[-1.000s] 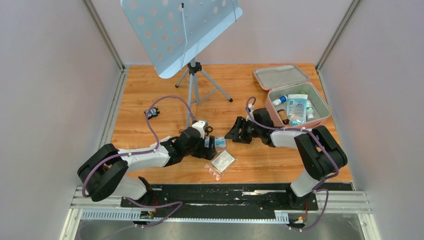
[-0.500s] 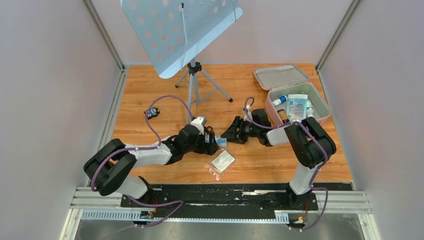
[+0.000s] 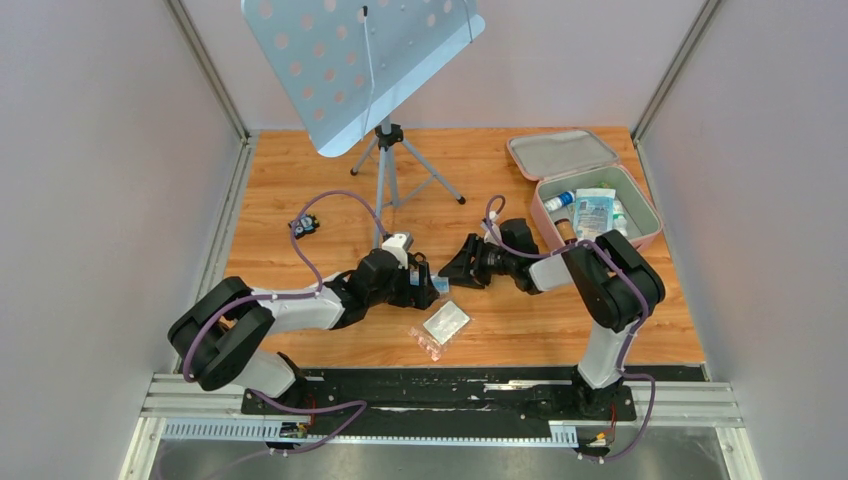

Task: Organize the medicine kit
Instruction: Pick up the medical item at the center of the board.

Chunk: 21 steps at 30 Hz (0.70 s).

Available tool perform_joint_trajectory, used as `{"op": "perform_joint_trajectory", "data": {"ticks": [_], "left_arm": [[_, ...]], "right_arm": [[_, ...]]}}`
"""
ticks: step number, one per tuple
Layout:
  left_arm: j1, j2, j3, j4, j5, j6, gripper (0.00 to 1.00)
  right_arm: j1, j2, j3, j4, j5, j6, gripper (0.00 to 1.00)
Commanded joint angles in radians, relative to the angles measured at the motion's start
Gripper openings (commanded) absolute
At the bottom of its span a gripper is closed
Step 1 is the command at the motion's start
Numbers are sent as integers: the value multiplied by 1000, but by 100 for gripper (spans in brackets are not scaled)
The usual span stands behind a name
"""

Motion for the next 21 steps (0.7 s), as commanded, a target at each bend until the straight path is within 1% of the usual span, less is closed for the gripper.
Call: {"op": "perform_joint_trajectory", "data": {"ticks": [1, 5, 7, 8, 9, 10, 11, 12, 14, 15, 16, 17, 20, 21], "left_arm": [[2, 9, -12, 4, 16, -15, 100], [2, -9, -15, -11, 1, -18, 99], [2, -14, -13, -19, -7, -18, 95], [2, -14, -11, -22, -9, -17, 90], [2, -11, -7, -27, -11, -15, 87], [2, -9, -4, -30, -11, -14, 80], [2, -5, -2, -29, -9, -14, 77], [2, -3, 0, -29, -9, -15, 70], [2, -1, 1, -27, -6, -16, 63], [2, -2, 1, -26, -5, -17, 61], [2, -2, 1, -25, -5, -18, 57], [2, -4, 1, -25, -5, -18, 54], [2, -11, 2, -29, -7, -17, 38], [2, -12, 3, -30, -10, -16, 35]], "right_arm": [[9, -41, -14, 38, -7, 11, 49], [-1, -100, -50, 48, 9, 26, 40], [-4, -120, -49, 17, 22, 3, 36], [-5, -121, -46, 2, 29, -8, 35], [-5, -120, -44, -7, 30, -15, 33], [-5, -118, -44, -12, 31, -18, 32], [-5, -115, -44, -14, 29, -20, 29], [-5, -113, -45, -12, 27, -18, 25], [-5, -109, -50, -8, 25, -16, 22], [-5, -108, -51, -7, 24, -15, 20], [-5, -106, -52, -8, 26, -16, 19], [-5, -105, -52, -12, 27, -20, 19], [-5, -116, -47, -47, 45, -41, 19], [-5, -121, -43, -65, 56, -54, 19]]}}
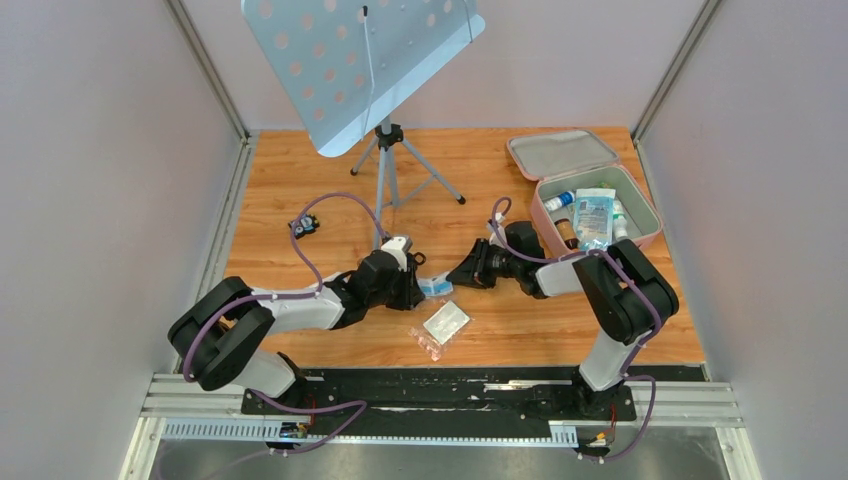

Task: Organize the medicine kit
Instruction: Pick up the medical item at the center of the board.

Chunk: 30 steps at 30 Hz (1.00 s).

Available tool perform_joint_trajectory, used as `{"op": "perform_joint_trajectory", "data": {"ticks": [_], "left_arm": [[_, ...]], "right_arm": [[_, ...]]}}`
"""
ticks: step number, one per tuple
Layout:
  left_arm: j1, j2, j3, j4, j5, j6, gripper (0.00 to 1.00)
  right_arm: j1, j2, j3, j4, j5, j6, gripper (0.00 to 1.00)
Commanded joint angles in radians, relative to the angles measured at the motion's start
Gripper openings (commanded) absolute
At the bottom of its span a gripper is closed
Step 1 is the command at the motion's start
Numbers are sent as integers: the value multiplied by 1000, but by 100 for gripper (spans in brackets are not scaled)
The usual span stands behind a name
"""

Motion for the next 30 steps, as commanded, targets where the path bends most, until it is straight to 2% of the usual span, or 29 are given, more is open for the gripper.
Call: {"op": "perform_joint_trajectory", "data": {"ticks": [1, 3, 4, 6, 8, 10, 14, 18, 24, 30], "left_arm": [[1, -12, 4, 13, -6, -1, 28], [1, -9, 13, 6, -7, 2, 18], [1, -7, 16, 4, -6, 4, 9], [1, 0, 24, 1, -3, 5, 0], [1, 4, 32, -6, 2, 4, 0], [1, 2, 36, -11, 7, 3, 0], [1, -35, 52, -38, 22, 1, 0], [1, -101, 84, -86, 42, 12, 0], [2, -106, 127, -125, 59, 32, 0], [1, -76, 140, -123, 74, 31, 0]], "right_arm": [[-1, -37, 15, -61, 45, -63, 20], [-1, -51, 32, -135, 78, -104, 22], [-1, -60, 38, -166, 97, -121, 24], [-3, -80, 43, -214, 136, -148, 30], [-6, -95, 43, -247, 170, -168, 40], [-12, -101, 36, -255, 181, -172, 45], [-15, -81, 19, -222, 144, -165, 48], [-15, -59, -30, -53, 24, -124, 52], [-15, 11, -43, 135, -132, -82, 52], [-15, -22, -41, 196, -182, -65, 43]]}}
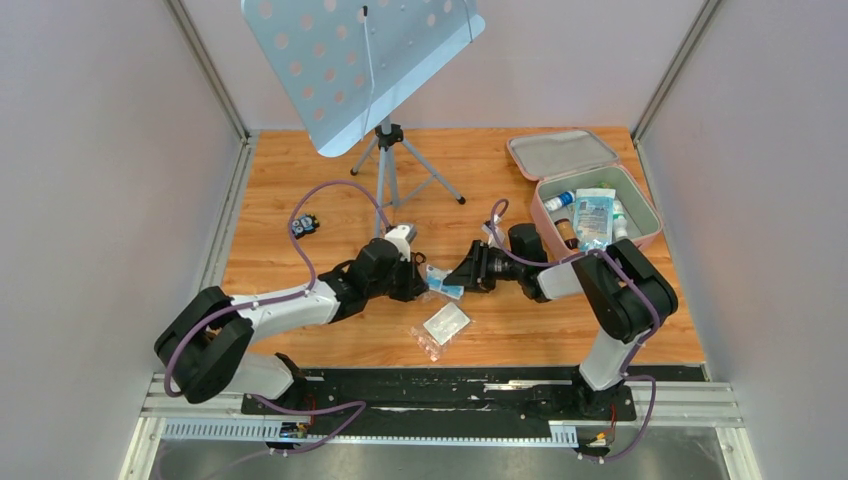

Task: Organize the medicine kit
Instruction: Pick up the medical item at the center of the board, then place the medical item at the medicine box.

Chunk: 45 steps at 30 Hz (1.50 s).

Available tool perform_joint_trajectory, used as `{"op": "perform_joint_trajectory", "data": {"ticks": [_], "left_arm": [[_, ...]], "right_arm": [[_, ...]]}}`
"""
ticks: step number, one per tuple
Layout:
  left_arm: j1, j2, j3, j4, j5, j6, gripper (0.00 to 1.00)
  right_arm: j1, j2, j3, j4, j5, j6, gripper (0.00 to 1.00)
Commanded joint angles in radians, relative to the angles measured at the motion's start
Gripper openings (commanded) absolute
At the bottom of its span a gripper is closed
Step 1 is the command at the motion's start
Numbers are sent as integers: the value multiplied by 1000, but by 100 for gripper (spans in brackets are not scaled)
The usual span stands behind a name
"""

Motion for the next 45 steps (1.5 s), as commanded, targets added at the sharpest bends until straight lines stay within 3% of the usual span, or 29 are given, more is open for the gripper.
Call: {"op": "perform_joint_trajectory", "data": {"ticks": [1, 4, 6, 10, 11, 12, 14, 18, 22, 25, 29, 41, 42, 45], "left_arm": [[1, 13, 43, 10, 18, 17, 0], [1, 21, 52, 4, 15, 22, 0], [1, 19, 60, -10, 6, 30, 5], [1, -9, 85, -65, -18, 61, 57], [1, -26, 96, -88, -25, 66, 64], [1, -36, 101, -102, -35, 76, 83], [1, -67, 120, -145, -51, 92, 97], [1, -134, 152, -240, -74, 123, 100], [1, -205, 166, -279, -78, 134, 100], [1, -227, 168, -287, -102, 135, 100], [1, -224, 169, -288, -107, 132, 100], [1, -234, 167, -294, -122, 123, 100], [1, -239, 164, -294, -123, 123, 100], [1, -238, 164, -295, -122, 123, 100]], "right_arm": [[-1, -47, -4, 117, -68, 11, 40], [-1, -97, -2, 63, -34, -9, 22], [-1, -132, 5, 8, -9, -33, 12], [-4, -214, 38, -159, 74, -109, 0], [-6, -236, 48, -211, 97, -125, 0], [-13, -257, 61, -260, 118, -146, 0], [-35, -305, 95, -349, 157, -193, 0], [-152, -396, 174, -512, 194, -273, 0], [-388, -492, 238, -643, 198, -319, 0], [-596, -546, 268, -676, 217, -322, 0], [-779, -540, 304, -678, 269, -299, 0], [-827, -389, 266, -466, 597, -162, 1], [-827, -390, 247, -441, 626, -152, 5], [-827, -376, 224, -393, 602, -156, 49]]}}
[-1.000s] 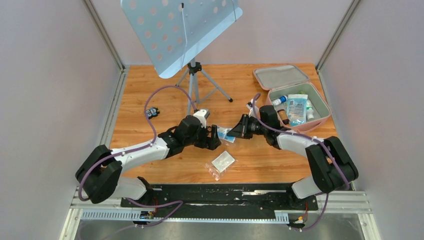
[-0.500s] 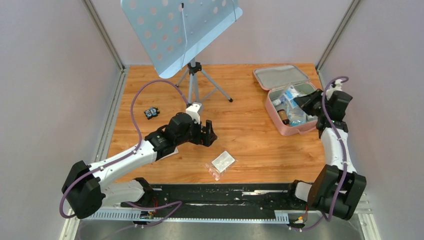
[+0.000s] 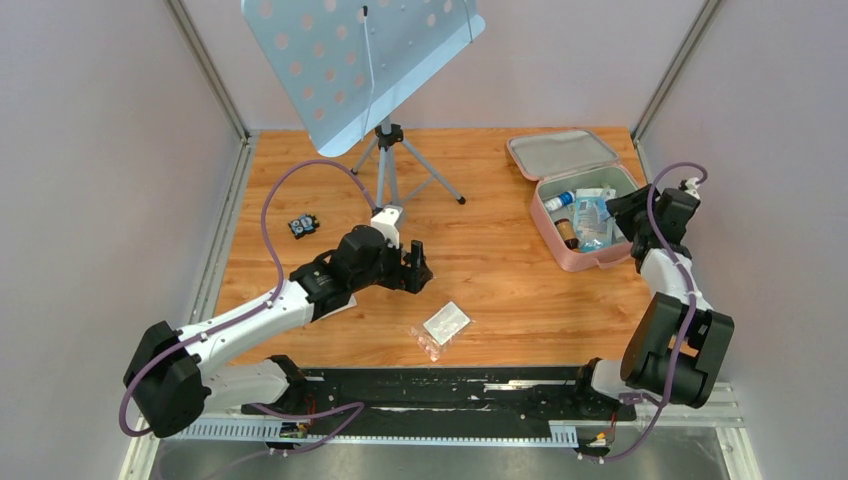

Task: Organize the medicine kit
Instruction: Place the medical item at the medicine box.

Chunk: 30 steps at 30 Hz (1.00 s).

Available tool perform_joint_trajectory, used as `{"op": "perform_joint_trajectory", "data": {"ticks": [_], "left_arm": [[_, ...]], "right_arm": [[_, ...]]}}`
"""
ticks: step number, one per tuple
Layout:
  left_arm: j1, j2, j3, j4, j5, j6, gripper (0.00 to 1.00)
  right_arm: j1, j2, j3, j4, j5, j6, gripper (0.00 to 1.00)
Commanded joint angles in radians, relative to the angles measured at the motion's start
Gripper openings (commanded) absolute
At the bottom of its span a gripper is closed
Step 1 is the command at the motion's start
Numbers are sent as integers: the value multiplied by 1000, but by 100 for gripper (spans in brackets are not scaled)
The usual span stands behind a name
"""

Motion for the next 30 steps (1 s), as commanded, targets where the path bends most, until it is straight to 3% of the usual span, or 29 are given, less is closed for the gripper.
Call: {"op": "perform_joint_trajectory", "data": {"ticks": [1, 6, 11, 15, 18, 22, 25, 28, 30], "left_arm": [[1, -19, 30, 0, -15, 11, 100], [1, -9, 35, 4, -11, 10, 100], [1, -10, 36, 5, -12, 10, 100], [1, -10, 34, 4, -15, 8, 100], [1, -8, 34, -5, -23, 10, 100], [1, -21, 31, -47, -53, 11, 100], [1, -39, 16, -78, -48, 10, 99], [1, -34, -9, -84, 42, 27, 95], [1, -4, -22, -79, 180, 42, 92]], "right_arm": [[1, 17, -4, 117, 49, 11, 56], [3, -8, 27, 51, 90, -35, 67], [6, -115, 27, 13, 107, -70, 67], [50, -204, 22, -18, 5, -96, 64], [196, -251, 17, -95, -61, -134, 63], [538, -271, -26, -144, -73, -166, 63], [690, -262, -98, -151, -103, -70, 63], [801, -262, -206, -109, -137, 53, 63], [836, -269, -284, -61, -163, 142, 63]]}}
